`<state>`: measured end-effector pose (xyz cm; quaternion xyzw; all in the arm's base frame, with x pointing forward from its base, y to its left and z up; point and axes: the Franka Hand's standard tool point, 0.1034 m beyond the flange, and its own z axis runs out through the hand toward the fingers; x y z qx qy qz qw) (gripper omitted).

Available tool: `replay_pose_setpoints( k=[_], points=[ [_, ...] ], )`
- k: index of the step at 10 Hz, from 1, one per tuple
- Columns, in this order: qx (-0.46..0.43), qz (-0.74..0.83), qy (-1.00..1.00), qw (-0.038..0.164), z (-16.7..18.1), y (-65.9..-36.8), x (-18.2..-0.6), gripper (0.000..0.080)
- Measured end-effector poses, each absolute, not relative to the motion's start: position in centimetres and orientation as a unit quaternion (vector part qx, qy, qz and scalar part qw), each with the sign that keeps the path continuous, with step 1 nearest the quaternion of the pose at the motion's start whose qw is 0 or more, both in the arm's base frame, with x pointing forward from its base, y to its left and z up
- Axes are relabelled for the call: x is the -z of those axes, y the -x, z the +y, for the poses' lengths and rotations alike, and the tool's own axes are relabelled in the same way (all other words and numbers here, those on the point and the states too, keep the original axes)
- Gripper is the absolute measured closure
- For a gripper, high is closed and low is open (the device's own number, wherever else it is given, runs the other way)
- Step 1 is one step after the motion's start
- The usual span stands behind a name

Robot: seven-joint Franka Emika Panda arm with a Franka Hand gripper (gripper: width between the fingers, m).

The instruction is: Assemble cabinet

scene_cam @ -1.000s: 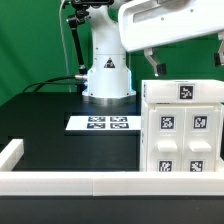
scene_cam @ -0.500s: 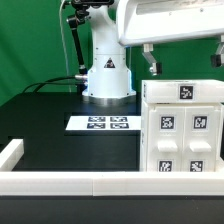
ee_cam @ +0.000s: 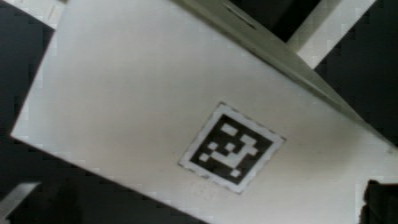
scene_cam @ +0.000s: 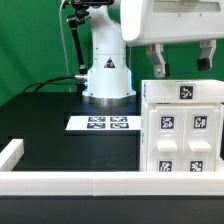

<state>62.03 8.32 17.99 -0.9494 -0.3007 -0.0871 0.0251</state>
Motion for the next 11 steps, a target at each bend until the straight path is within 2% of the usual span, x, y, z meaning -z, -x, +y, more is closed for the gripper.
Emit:
replay_pose_setpoints(
  k=[1,6,8,10,11],
  points=[
    [0.11,-0.397,0.911,0.0,8.0,-62.5,-18.1,0.0002],
    [0.086,-0.627,0.772,-0.064,8.8,-61.8,-17.0,0.0002],
    [0.069,-0.68,0.725,-0.084,8.8,-61.7,-16.6,0.0002],
    [0.06,-0.696,0.71,-0.088,8.4,-61.8,-15.9,0.0002],
    [0.059,-0.694,0.713,-0.087,8.3,-61.8,-15.7,0.0046]
  ],
)
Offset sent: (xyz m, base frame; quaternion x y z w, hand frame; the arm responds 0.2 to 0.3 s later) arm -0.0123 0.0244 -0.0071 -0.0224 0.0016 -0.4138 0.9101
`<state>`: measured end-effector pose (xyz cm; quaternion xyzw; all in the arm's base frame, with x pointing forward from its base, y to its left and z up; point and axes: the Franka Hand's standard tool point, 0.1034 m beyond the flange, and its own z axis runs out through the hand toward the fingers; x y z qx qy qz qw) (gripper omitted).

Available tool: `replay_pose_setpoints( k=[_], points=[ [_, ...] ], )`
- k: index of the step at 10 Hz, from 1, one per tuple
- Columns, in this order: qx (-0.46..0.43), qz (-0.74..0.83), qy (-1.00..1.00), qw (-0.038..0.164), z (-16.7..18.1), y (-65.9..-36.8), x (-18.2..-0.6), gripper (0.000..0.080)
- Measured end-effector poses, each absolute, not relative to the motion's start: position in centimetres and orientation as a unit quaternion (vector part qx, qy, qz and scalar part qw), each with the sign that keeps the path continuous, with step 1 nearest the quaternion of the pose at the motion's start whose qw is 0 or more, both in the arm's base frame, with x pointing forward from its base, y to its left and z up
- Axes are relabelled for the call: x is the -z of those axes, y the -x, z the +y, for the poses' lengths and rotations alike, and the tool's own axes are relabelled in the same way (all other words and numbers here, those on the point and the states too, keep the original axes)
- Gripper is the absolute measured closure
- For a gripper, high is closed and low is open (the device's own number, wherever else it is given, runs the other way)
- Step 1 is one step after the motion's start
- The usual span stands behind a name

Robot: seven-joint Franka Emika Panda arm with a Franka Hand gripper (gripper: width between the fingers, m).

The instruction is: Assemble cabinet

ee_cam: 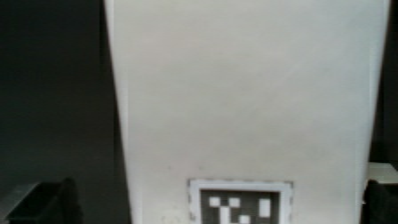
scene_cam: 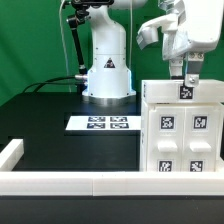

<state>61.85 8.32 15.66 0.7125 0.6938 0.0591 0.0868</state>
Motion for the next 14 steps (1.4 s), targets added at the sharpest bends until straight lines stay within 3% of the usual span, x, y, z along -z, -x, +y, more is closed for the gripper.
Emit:
replay_pose_setpoints(
  k=[1,2,3,7,14],
  points=[
    [-0.056,0.693,-0.713,0.085,8.26,-61.83,-15.33,0.0046],
    [-0.056,0.693,-0.713,0.085,8.25,-61.83,-15.33,0.0195],
    [-0.056,0.693,-0.714,0.085,8.24,-61.83,-15.31,0.0236],
    [-0.066,0.613,-0.783,0.078,7.7,-61.99,-15.44,0.0236],
    [-0.101,0.258,-0.96,0.033,8.31,-61.78,-15.21,0.0236]
  ],
)
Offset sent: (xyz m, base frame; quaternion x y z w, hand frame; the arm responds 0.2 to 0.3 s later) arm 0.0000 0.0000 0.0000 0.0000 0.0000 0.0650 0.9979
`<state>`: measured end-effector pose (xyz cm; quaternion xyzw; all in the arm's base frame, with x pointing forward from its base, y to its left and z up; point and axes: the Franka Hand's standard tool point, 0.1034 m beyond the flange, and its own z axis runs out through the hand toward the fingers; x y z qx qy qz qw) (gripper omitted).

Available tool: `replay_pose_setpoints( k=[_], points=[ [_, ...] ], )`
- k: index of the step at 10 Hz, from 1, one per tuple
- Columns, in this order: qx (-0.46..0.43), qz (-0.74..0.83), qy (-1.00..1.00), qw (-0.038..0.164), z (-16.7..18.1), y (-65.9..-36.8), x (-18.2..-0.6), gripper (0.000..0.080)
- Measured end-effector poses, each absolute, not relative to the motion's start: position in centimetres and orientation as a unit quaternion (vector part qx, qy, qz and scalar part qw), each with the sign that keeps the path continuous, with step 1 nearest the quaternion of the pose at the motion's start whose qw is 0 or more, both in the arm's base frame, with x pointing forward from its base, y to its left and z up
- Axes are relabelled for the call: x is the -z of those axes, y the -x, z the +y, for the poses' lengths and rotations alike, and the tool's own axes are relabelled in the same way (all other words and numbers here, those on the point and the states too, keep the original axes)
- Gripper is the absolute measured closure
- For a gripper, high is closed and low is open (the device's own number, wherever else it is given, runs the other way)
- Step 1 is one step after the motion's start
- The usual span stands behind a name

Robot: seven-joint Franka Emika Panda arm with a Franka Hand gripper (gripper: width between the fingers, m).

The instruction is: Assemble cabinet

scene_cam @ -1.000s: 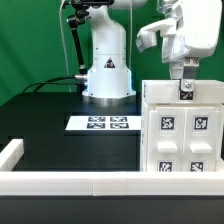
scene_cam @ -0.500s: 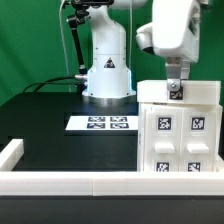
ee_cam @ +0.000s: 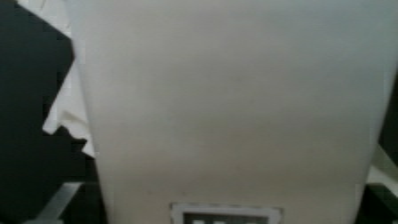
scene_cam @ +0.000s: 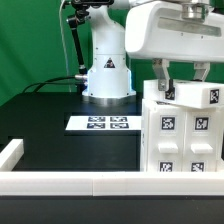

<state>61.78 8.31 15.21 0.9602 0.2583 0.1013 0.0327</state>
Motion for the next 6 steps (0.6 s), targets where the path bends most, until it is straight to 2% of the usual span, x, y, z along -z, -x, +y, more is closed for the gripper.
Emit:
replay_pose_setpoints(
  k=[3,6],
  points=[
    [-0.104,0.163,-0.981,0.018,8.32,-61.78,-15.2,0.0236],
    [-0.129,-0.055,-0.99,-0.025,8.38,-61.31,-15.24,0.0236]
  ],
)
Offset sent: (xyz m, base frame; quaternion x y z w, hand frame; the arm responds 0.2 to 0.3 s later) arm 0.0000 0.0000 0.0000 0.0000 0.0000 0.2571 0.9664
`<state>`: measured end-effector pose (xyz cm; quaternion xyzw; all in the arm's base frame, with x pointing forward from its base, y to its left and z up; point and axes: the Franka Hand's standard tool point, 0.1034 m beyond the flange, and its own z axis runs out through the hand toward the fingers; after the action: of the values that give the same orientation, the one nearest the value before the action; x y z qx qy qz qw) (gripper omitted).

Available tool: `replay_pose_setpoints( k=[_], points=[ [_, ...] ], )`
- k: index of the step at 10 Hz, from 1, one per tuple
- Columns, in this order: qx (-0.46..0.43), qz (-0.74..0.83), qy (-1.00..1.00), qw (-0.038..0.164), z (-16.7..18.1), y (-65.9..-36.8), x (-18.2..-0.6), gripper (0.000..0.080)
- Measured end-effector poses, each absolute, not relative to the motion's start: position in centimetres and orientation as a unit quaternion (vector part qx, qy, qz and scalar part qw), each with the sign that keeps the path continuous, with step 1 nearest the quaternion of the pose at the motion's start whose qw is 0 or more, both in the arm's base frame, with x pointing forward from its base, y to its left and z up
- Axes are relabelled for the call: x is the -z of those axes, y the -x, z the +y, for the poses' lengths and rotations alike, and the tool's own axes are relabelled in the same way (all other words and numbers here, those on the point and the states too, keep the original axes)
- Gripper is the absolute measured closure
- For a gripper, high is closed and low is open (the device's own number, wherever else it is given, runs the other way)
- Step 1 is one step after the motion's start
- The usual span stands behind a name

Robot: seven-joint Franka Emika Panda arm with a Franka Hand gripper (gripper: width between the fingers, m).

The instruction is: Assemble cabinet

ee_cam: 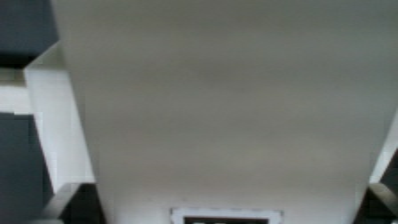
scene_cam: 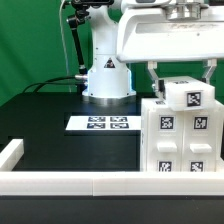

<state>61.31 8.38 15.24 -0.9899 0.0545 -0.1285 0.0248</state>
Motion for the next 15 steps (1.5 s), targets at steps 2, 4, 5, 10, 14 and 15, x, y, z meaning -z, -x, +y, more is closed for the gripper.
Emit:
replay_pose_setpoints(
  k=[2,4,5,10,14,15],
  points=[
    [0.127,0.182,0.974,0.045,8.59,-61.1,-15.02,0.0236],
    [0.12,0.298,0.945,0.062,8.69,-61.07,-14.94,0.0236],
    [0.117,0.34,0.931,0.067,8.63,-61.08,-14.94,0.0236],
    [0.097,0.451,0.883,0.086,8.64,-60.98,-14.98,0.0236],
    [0.056,0.656,0.743,0.124,8.64,-60.52,-14.94,0.0236],
    [0.044,0.705,0.694,0.139,8.6,-60.5,-14.93,0.0236]
  ],
)
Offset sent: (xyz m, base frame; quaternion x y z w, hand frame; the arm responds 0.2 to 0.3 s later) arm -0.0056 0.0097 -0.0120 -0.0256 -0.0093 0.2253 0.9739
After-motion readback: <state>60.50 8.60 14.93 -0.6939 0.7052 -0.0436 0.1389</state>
